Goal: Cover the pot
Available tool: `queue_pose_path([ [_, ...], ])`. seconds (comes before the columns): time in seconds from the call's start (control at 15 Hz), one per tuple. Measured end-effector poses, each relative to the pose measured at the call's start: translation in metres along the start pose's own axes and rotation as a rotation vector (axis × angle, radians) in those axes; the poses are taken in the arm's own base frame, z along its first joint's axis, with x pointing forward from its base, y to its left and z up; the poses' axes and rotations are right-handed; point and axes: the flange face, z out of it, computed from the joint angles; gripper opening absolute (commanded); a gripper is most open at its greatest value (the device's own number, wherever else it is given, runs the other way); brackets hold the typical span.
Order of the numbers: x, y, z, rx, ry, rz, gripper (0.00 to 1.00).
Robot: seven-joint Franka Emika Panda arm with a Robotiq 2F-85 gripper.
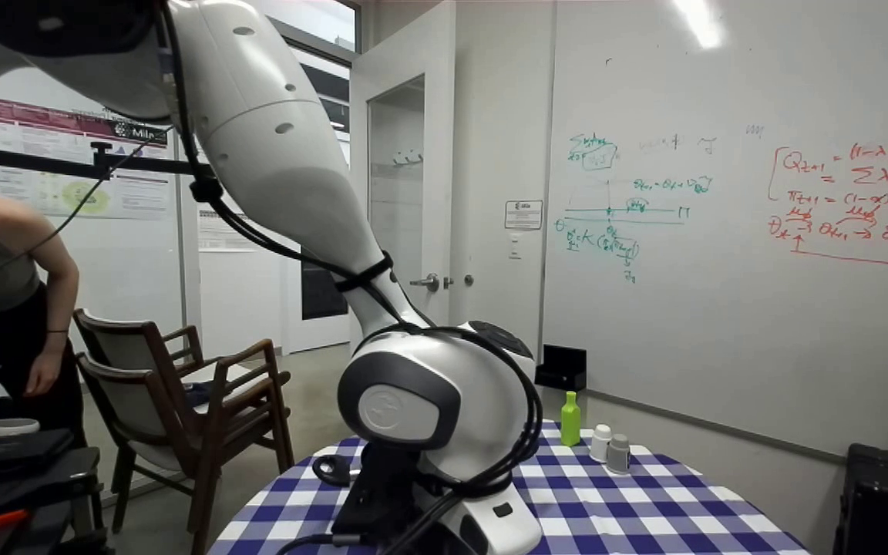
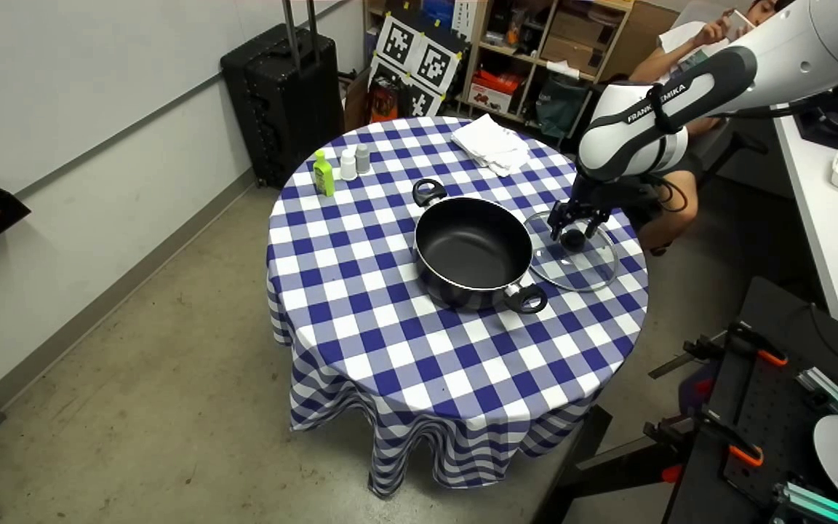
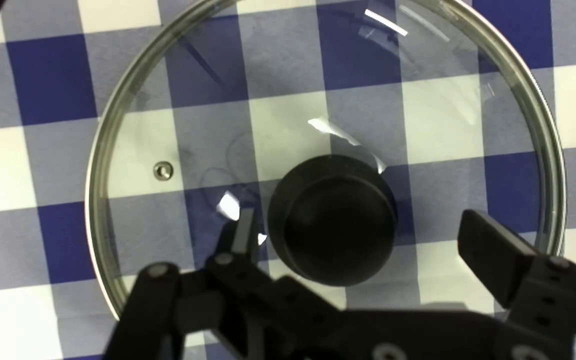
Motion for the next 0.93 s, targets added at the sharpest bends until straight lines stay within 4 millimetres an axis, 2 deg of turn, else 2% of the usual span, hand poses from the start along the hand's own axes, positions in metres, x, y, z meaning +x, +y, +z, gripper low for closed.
queue_pose_path([
  [0.33,0.0008,0.0015,0.0070,-0.004,-0.012,0.003,1.00],
  [0.8,0.0069,0.0047,0.0016,-0.010,0.007,0.032,0.98],
  [0.87,0.0072,0.0051,0.0013,-0.013,0.008,0.036,0.83],
  [0.93,0.0073,0.0054,0.0010,-0.016,0.009,0.037,0.73],
])
